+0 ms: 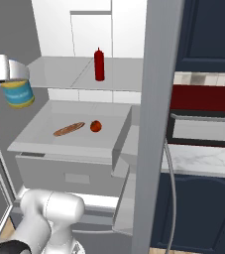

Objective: Place the mayonnaise and ketchup from the counter to the top shelf of the fridge. If the existing items in the fridge are on the top shelf, move them to other shelves.

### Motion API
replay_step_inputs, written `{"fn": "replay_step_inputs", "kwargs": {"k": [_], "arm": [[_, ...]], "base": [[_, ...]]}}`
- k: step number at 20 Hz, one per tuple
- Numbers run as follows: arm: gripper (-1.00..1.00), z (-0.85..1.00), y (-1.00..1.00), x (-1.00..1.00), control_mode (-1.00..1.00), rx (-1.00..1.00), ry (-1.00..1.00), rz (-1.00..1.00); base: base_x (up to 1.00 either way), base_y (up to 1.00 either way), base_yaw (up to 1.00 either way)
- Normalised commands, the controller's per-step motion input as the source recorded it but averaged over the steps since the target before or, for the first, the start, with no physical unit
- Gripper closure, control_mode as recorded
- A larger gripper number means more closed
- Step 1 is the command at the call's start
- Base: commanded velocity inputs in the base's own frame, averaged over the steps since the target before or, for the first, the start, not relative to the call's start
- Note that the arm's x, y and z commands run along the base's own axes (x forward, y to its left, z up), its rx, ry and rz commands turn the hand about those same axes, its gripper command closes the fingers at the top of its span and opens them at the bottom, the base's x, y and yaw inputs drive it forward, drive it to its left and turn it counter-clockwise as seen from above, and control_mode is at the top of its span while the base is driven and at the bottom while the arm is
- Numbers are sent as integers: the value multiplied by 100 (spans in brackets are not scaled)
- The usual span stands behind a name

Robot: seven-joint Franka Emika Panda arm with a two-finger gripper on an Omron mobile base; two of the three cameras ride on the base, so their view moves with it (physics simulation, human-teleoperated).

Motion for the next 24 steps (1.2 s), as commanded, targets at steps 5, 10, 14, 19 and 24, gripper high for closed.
{"fn": "replay_step_inputs", "kwargs": {"k": [5,10,14,19,24], "arm": [[100,1,45,89,-100,-9,-1,0],[100,0,20,90,-100,-3,-5,0],[100,0,0,82,-100,0,-1,0],[100,-6,0,74,-100,0,0,0],[100,-20,0,62,-100,0,0,0]], "base": [[0,0,0],[0,0,0],[0,0,0],[0,0,0],[0,0,0]]}}
